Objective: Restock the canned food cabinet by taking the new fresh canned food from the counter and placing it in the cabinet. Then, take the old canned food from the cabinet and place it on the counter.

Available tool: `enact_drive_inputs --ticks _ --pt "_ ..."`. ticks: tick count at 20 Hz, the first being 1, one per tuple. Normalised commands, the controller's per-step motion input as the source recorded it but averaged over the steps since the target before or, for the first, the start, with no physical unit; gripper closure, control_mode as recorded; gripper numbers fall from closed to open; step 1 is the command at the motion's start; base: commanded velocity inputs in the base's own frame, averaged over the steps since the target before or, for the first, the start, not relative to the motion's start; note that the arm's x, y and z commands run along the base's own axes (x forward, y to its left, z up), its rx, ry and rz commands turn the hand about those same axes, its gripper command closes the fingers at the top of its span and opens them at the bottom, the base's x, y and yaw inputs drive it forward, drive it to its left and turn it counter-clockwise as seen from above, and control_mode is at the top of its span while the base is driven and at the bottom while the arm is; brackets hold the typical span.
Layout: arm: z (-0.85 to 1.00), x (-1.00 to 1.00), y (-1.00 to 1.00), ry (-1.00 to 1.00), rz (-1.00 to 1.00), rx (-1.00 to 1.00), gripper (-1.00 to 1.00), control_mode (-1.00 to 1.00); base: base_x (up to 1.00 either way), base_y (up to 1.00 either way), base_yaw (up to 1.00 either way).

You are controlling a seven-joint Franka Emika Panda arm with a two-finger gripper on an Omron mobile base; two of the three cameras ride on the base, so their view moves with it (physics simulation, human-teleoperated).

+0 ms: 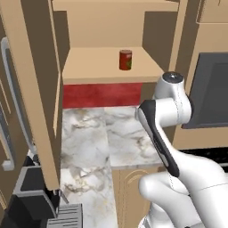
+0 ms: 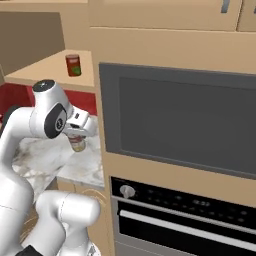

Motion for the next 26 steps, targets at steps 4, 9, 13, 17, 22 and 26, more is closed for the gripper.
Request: enact_drive_inputs --ticks 4,9,13,17,22,26 --pt "0.0 0.0 0.0 0.0 0.0 0.0 1.0 1.0 0.6 0.0 -0.06" --pt "0.05 -0.04 0.03 -0.06 0.01 -0.01 1.0 -1.0 -0.05 0.03 0.02" --pt "0.66 -0.07 0.2 -0.3 0.01 -0.02 1.0 -1.0 0.0 0.0 0.0" --pt "0.97 -0.03 0.38 -0.26 0.0 -0.01 1.0 -1.0 0.0 0.0 0.0" --pt "1.0 -0.05 0.75 -0.15 0.05 0.0 1.0 -1.0 0.0 0.0 0.0" --pt "0.86 -0.46 0.59 0.0 0.29 0.01 1.0 -1.0 0.0 0.0 0.0"
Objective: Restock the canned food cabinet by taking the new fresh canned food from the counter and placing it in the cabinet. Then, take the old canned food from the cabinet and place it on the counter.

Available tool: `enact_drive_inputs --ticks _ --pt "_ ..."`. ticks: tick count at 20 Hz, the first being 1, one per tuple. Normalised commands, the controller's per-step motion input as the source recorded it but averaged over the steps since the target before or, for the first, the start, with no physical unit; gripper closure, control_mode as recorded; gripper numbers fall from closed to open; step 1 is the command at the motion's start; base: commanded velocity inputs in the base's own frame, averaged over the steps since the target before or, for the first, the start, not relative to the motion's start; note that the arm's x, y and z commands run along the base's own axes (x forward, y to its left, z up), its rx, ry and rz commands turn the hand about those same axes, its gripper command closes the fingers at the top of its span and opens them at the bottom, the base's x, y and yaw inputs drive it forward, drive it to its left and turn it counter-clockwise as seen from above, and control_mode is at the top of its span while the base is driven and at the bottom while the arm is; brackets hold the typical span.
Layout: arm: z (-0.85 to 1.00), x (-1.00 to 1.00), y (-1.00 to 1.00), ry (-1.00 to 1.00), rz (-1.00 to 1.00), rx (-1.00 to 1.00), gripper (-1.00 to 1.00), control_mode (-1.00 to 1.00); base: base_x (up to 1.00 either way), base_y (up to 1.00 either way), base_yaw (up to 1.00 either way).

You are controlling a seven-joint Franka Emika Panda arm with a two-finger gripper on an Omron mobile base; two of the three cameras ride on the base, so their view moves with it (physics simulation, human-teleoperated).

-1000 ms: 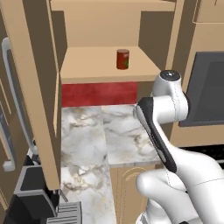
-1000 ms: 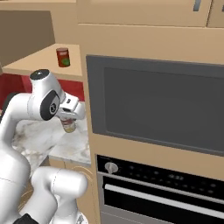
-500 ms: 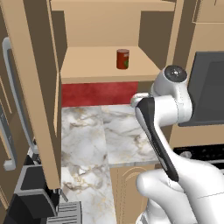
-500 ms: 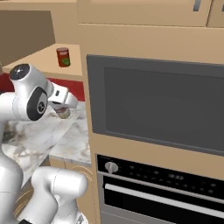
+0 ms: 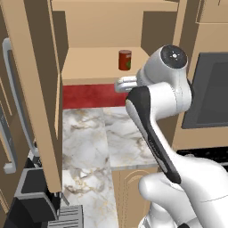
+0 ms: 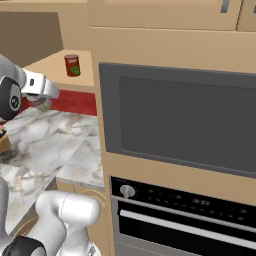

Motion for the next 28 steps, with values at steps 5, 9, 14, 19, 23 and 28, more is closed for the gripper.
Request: enact_drive_inputs --ticks 5,9,14,19,23,28 --pt "0.22 -0.28 0.39 -0.23 0.22 -0.09 1.0 -1.0 0.0 0.0 0.0" --pt "0.17 0.13 0.26 -0.3 0.1 -0.11 1.0 -1.0 0.0 0.0 0.0" --pt "0.1 0.63 0.02 -0.19 0.0 -0.01 1.0 -1.0 0.0 0.0 0.0" --pt "0.4 0.69 0.33 -0.03 -0.02 0.0 1.0 -1.0 0.0 0.0 0.0" --pt "0.37 0.41 0.31 0.02 -0.01 0.0 1.0 -1.0 0.0 0.0 0.0" --pt "-0.01 0.09 0.0 0.05 0.0 0.0 1.0 -1.0 0.0 0.0 0.0"
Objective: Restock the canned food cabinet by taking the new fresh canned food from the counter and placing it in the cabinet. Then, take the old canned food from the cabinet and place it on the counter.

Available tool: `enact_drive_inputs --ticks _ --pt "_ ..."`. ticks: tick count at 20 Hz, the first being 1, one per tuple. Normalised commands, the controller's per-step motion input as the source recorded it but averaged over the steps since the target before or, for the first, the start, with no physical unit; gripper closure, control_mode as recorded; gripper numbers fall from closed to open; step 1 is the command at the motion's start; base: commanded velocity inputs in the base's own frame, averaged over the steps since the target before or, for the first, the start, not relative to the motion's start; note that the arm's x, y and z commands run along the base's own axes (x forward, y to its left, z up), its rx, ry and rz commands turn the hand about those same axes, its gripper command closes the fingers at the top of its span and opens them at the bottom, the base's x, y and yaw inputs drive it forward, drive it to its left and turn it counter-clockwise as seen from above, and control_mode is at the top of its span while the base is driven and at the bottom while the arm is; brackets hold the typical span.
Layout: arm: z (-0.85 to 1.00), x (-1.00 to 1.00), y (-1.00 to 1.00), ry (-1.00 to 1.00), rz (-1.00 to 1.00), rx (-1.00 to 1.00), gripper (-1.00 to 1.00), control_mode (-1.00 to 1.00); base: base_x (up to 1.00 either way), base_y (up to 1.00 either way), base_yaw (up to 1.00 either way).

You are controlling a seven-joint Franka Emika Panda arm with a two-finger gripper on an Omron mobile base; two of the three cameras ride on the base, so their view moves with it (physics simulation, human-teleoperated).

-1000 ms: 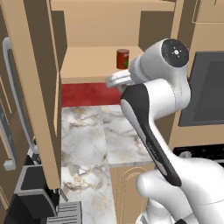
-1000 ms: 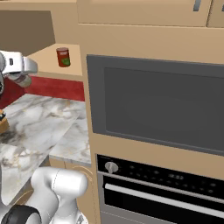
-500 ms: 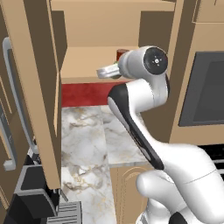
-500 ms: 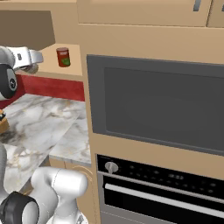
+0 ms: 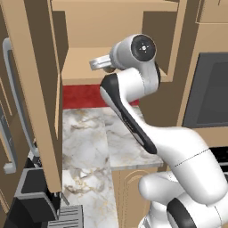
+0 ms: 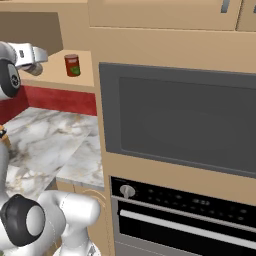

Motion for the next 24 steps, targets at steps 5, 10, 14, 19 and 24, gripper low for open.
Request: enact_drive_inputs --ticks 5,10,14,19,24 --pt "-0.1 0.04 0.0 0.13 0.0 -0.01 1.0 -1.0 0.0 0.0 0.0" --pt "-0.19 0.08 0.0 0.1 0.0 0.0 1.0 -1.0 0.0 0.0 0.0" --pt "0.0 0.27 0.02 0.04 0.0 0.0 1.0 -1.0 0.0 0.0 0.0" --pt "0.0 0.46 0.17 0.0 0.0 0.0 1.0 -1.0 0.0 0.0 0.0" --pt "-0.12 0.4 0.16 0.0 0.0 -0.03 1.0 -1.0 0.0 0.0 0.0"
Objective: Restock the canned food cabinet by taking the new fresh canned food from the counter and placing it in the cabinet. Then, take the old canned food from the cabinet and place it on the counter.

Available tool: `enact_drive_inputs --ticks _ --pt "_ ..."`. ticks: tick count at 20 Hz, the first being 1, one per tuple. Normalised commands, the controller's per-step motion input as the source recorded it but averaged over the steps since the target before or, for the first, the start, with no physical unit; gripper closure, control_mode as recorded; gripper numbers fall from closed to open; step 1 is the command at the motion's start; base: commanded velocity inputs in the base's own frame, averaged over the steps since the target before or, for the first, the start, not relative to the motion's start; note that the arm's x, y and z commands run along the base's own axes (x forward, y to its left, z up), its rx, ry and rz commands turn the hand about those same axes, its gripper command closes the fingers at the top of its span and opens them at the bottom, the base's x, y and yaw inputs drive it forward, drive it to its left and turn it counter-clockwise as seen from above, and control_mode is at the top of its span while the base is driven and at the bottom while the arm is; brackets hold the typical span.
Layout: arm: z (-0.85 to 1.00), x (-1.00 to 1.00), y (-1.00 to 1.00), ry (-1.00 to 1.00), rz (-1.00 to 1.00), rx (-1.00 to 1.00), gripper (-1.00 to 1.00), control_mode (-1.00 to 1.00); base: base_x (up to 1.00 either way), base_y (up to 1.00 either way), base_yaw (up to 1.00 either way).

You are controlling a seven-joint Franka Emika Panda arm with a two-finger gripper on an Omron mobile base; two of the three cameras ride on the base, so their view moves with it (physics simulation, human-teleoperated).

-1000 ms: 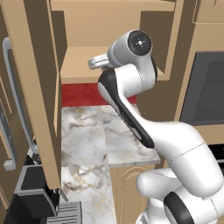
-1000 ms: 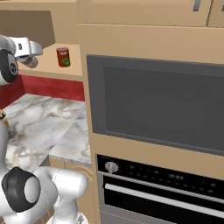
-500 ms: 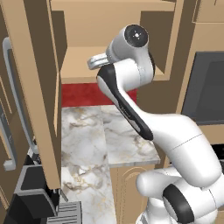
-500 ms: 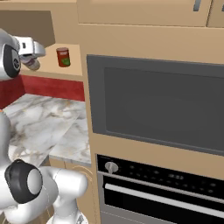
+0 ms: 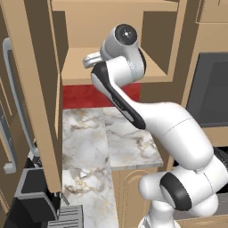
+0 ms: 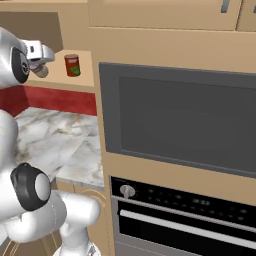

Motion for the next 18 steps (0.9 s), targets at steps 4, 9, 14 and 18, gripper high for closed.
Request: enact_drive_inputs --ticks 4,9,14,18 --pt "-0.27 0.42 0.04 0.0 0.0 -0.05 1.0 -1.0 0.0 0.0 0.0" --pt "-0.17 0.37 0.0 0.03 0.0 -0.02 1.0 -1.0 0.0 0.0 0.0" --pt "-0.08 0.26 0.0 0.03 0.0 0.0 1.0 -1.0 0.0 0.0 0.0" --pt "-0.04 0.07 0.0 -0.03 0.0 -0.01 -1.0 -1.0 0.0 0.0 0.0"
